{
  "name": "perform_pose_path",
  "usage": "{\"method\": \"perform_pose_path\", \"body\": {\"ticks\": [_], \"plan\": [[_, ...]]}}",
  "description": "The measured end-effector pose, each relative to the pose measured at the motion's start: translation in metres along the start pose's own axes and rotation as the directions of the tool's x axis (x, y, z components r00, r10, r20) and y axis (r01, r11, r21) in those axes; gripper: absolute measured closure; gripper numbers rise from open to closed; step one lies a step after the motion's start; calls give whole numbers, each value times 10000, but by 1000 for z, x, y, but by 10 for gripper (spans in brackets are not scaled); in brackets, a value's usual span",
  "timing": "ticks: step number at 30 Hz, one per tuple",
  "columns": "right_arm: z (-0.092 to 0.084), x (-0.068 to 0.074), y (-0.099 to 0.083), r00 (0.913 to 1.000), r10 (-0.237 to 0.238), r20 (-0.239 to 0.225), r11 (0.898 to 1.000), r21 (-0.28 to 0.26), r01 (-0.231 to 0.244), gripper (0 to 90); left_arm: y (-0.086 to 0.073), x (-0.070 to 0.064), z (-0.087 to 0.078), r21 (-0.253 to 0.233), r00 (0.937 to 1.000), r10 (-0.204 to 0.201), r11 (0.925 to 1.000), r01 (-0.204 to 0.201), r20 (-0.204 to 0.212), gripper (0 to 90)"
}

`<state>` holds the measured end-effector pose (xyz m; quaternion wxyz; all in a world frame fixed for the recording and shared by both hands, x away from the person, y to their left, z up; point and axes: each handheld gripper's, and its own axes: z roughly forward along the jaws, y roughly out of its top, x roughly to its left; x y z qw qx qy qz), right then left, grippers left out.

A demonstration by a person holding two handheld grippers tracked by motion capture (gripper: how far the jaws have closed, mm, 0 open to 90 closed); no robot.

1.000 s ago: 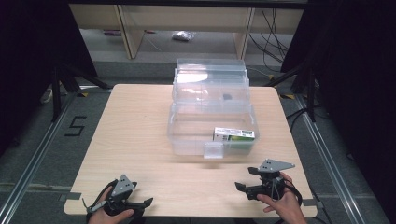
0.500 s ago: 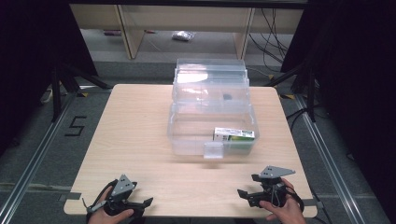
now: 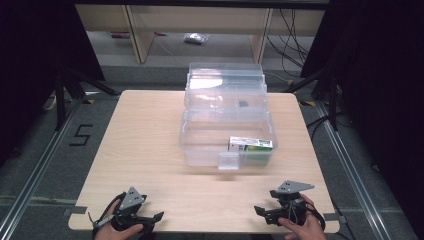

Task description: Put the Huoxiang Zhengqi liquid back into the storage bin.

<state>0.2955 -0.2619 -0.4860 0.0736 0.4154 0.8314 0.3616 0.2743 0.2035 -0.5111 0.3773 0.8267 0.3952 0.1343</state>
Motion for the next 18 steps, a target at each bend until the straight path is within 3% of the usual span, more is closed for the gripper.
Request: {"method": "perform_pose_path", "body": {"ticks": [5, 6, 7, 8, 9, 10, 11, 14, 18], "plan": [[2, 1, -1, 10000, -3, 59, 9998, -202, 4, 172, 0, 0, 0, 7, 10000, -22, 10000, 22, 3, 154], [2, 1, -1, 10000, -10, 4, 9999, -137, 10, 172, 0, 0, 0, 38, 10000, -17, 10000, 17, 11, 154], [4, -1, -1, 9993, -68, -365, 9998, -195, 61, 171, 0, 0, 0, 36, 10000, 6, 10000, -6, 10, 154], [4, -1, -1, 9993, -68, -365, 9998, -195, 61, 171, 0, 0, 0, -3, 10000, 0, 10000, 0, -12, 154], [2, 0, 0, 9999, -88, 78, 9999, 61, 88, 172, 0, 0, 0, -23, 10000, -9, 10000, 9, -22, 154], [3, 1, -1, 9999, 47, 97, 9998, -185, -46, 172, 0, 0, 0, -12, 10000, -10, 10000, 10, -19, 154], [3, 3, -1, 9994, 323, 78, 9994, -102, -322, 172, 0, 0, 0, -10, 10000, -7, 10000, 6, -24, 154], [3, 4, -1, 9984, 555, 64, 9984, 41, -555, 172, 0, 0, 0, -9, 10000, 15, 10000, -15, -17, 154], [4, 2, -1, 9998, 191, 82, 9998, -88, -190, 171, 0, 0, 0, 26, 10000, -6, 10000, 6, -1, 154]]}}
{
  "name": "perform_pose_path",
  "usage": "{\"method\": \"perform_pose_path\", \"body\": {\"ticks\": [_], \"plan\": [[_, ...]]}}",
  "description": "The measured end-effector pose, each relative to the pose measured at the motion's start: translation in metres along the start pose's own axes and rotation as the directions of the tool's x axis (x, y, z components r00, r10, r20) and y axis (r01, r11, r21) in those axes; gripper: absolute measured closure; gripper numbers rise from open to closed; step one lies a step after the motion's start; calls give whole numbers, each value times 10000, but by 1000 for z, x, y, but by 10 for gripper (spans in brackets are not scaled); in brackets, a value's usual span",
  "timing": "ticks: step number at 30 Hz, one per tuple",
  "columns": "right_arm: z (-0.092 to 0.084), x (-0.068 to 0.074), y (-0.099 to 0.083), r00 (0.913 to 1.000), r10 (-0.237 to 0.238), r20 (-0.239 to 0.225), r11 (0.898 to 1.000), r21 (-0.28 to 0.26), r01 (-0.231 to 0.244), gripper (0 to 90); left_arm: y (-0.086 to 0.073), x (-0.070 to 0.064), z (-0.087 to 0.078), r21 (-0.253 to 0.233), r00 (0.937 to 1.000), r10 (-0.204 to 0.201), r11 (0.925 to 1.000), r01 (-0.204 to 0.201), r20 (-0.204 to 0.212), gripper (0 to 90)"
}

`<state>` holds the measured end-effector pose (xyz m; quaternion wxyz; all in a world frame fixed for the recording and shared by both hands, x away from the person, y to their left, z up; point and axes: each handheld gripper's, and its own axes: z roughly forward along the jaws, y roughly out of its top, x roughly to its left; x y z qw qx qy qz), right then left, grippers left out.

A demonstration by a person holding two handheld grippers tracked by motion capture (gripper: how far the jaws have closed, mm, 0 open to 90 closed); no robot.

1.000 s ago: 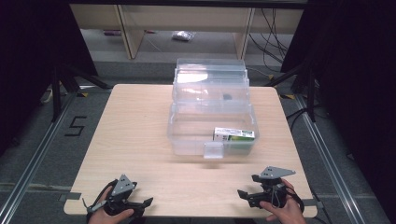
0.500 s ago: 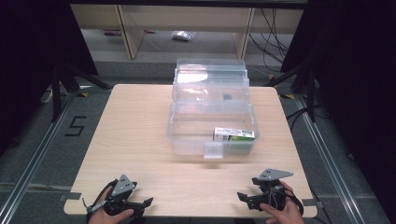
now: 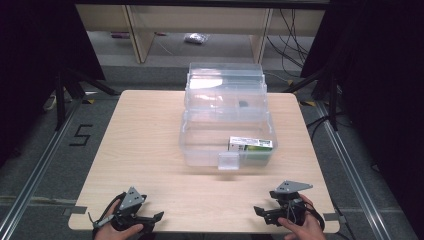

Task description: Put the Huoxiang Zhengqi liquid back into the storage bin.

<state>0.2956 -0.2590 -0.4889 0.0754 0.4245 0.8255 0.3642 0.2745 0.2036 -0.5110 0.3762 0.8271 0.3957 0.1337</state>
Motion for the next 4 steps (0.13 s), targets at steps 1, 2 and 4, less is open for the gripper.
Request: {"method": "perform_pose_path", "body": {"ticks": [1, 2, 4], "plan": [[0, -2, 0, 9999, -137, 26, 9999, -52, 137, 172, 0, 0, 0, -30, 10000, 3, 10000, -4, -18, 154], [0, -2, 0, 9999, -131, 49, 9999, -57, 131, 172, 0, 0, 0, -47, 10000, 9, 10000, -9, -29, 154], [0, -2, 0, 9999, -127, 42, 9999, -46, 127, 172, 0, 0, 0, -44, 10000, 15, 10000, -15, -24, 154]]}}
